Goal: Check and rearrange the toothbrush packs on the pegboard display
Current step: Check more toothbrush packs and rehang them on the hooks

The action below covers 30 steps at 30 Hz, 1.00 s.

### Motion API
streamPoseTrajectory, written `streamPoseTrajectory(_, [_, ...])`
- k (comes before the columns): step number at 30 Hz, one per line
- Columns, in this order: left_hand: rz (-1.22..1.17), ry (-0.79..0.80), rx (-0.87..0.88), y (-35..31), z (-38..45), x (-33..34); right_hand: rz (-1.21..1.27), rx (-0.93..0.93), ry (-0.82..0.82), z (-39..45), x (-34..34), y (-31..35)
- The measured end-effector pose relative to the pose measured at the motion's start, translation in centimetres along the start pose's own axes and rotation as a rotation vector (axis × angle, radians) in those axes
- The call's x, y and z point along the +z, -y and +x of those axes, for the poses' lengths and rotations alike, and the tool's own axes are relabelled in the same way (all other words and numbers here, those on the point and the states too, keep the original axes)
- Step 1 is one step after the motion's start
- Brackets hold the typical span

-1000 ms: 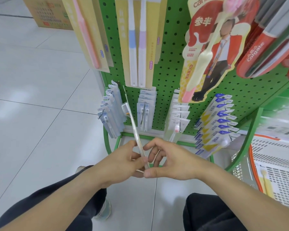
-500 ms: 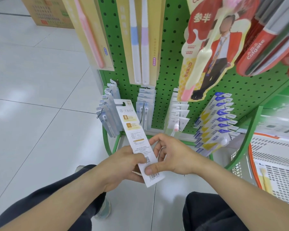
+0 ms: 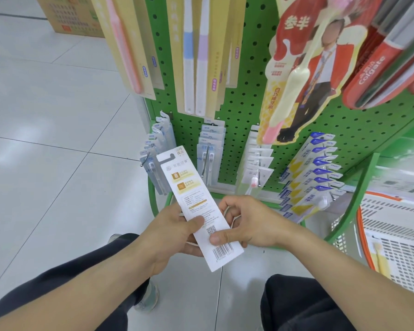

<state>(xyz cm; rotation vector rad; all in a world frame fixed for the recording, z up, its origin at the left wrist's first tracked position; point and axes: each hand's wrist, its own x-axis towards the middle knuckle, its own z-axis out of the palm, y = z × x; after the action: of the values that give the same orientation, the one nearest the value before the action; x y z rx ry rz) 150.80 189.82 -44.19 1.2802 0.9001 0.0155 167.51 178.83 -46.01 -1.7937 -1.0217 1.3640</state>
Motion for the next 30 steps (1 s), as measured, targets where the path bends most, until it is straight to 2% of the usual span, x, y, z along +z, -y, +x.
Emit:
streamPoseTrajectory(4, [-0.144, -0.135, 0.025, 0.4, -0.1, 0.7, 0.119, -0.011, -0.079, 0.2, -0.2, 0.0])
streamPoseTrajectory(8, [-0.129, -0.192, 0.069, 0.7, -0.3, 1.3, 0.080, -0.033, -0.081, 0.2, -0.1, 0.0])
streamPoseTrajectory(11, [-0.026, -0.126, 0.142, 0.5, -0.6, 1.0, 0.050, -0.057, -0.056, -0.2, -0.5, 0.5])
streamPoseTrajectory(13, [0.083, -0.014, 0.169, 0.4, -1.0, 0.8, -0.003, -0.089, 0.012, -0.6, -0.8, 0.9])
streamPoseTrajectory(16, [0.196, 0.146, 0.128, 0.6, -1.4, 0.6, -0.094, -0.117, 0.042, -0.9, -0.9, 1.2])
streamPoseTrajectory(18, [0.240, 0.191, 0.097, 0.6, -1.3, 0.4, -0.094, -0.102, 0.040, -0.9, -0.7, 1.1])
streamPoseTrajectory(22, [0.250, 0.181, 0.065, -0.1, -0.8, -0.1, 0.008, -0.084, 0.000, -0.6, -0.6, 0.8])
streamPoseTrajectory(26, [0.281, 0.070, 0.018, -0.8, -0.3, -0.5, 0.050, -0.096, 0.076, -1.0, -0.4, 1.3])
streamPoseTrajectory(30, [0.327, 0.057, 0.027, -0.9, -0.2, -0.6, 0.025, -0.079, 0.093, -0.9, -0.2, 1.2])
